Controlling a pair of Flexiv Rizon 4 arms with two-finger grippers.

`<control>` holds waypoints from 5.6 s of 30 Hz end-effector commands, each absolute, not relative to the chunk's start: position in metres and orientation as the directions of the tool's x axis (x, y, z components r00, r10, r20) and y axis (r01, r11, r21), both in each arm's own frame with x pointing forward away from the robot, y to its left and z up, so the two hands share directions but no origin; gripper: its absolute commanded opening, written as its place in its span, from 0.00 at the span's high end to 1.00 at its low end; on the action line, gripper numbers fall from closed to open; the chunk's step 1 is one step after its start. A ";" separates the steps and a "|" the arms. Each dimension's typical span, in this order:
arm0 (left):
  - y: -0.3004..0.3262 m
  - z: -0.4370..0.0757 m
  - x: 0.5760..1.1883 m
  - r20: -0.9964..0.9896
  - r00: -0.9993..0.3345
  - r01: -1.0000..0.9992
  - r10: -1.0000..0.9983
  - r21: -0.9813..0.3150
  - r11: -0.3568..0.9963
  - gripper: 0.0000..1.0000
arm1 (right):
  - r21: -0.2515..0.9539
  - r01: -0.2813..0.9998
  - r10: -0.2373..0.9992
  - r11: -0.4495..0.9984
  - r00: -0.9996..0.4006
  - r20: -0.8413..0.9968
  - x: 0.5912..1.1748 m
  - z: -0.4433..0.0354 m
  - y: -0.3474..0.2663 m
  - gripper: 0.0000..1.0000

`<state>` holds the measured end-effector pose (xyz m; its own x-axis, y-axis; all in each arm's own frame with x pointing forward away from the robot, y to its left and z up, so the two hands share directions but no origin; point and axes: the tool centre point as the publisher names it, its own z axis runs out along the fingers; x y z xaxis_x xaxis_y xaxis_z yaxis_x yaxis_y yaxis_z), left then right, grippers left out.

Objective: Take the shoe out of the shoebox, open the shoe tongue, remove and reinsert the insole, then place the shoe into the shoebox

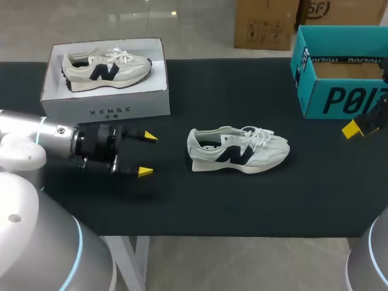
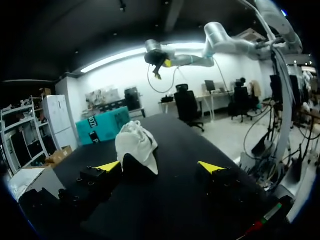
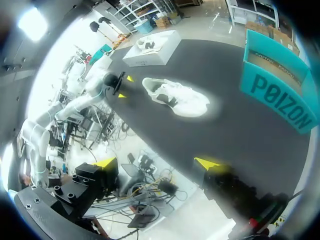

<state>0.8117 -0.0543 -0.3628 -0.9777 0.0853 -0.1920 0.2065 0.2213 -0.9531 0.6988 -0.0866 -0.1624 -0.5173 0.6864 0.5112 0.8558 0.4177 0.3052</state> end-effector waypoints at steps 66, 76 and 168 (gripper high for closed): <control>-0.164 -0.430 0.870 -0.106 -0.990 0.125 0.091 -0.965 0.233 0.00 | 0.303 0.857 0.688 0.417 -0.516 0.511 0.699 -0.163 -0.087 0.00; -0.167 -0.430 0.864 -0.086 -0.994 0.101 0.069 -0.963 0.248 0.00 | 0.303 0.857 0.688 0.417 -0.516 0.511 0.699 -0.163 -0.087 0.00; -0.176 -0.447 0.862 0.012 -0.997 -0.039 -0.081 -0.943 0.332 1.00 | 0.303 0.857 0.688 0.417 -0.516 0.511 0.699 -0.163 -0.087 0.00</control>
